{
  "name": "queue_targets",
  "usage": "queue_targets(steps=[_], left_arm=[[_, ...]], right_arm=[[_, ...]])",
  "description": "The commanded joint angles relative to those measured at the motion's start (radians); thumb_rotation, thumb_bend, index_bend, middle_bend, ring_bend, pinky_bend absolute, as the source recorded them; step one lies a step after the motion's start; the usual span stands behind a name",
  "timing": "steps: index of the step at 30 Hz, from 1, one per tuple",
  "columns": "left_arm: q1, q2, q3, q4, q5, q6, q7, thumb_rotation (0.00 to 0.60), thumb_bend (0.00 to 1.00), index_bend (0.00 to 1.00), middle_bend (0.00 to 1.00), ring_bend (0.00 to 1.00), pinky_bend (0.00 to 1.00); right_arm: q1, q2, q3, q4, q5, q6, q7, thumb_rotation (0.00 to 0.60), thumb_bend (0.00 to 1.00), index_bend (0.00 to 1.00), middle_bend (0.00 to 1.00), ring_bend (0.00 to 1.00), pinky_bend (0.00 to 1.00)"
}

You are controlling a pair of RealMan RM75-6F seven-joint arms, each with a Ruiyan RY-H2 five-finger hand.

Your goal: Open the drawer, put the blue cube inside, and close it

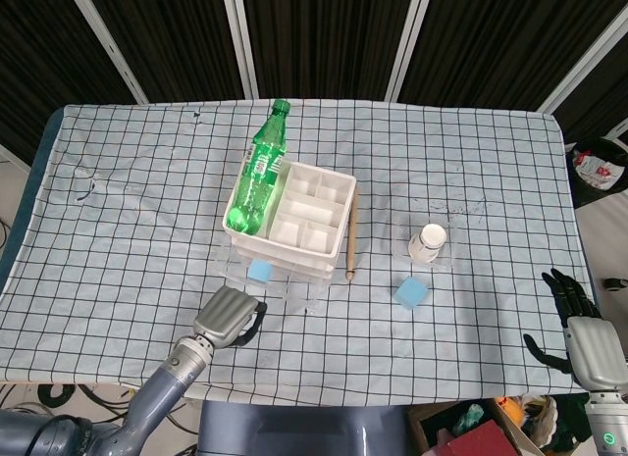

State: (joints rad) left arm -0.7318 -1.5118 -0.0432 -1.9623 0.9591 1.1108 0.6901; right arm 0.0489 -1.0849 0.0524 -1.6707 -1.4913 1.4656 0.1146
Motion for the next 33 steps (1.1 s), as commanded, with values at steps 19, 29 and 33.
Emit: queue_targets(steps=[19,29,33], left_arm=[[-0.074,-0.115,-0.090,0.131,-0.086,-0.013,-0.003,0.600,0.41,0.65,0.98,0.95,0.90],[-0.102,-0.149,-0.134,0.198,-0.113,-0.019,-0.030,0.600,0.41,0.65,0.98,0.95,0.90],[-0.114,-0.160,-0.152,0.221,-0.125,-0.021,-0.038,0.600,0.41,0.65,0.99,0.95,0.90]], right_arm=[[0.002,0.001,0.002,-0.001,0.006,-0.005,0.007,0.600,0.25,0.00,0.00,0.00,0.18],[0.003,0.002,0.005,0.000,0.014,-0.009,0.010,0.600,0.25,0.00,0.00,0.00,0.18],[0.004,0.002,0.005,0.000,0.014,-0.011,0.010,0.600,0.25,0.00,0.00,0.00,0.18]])
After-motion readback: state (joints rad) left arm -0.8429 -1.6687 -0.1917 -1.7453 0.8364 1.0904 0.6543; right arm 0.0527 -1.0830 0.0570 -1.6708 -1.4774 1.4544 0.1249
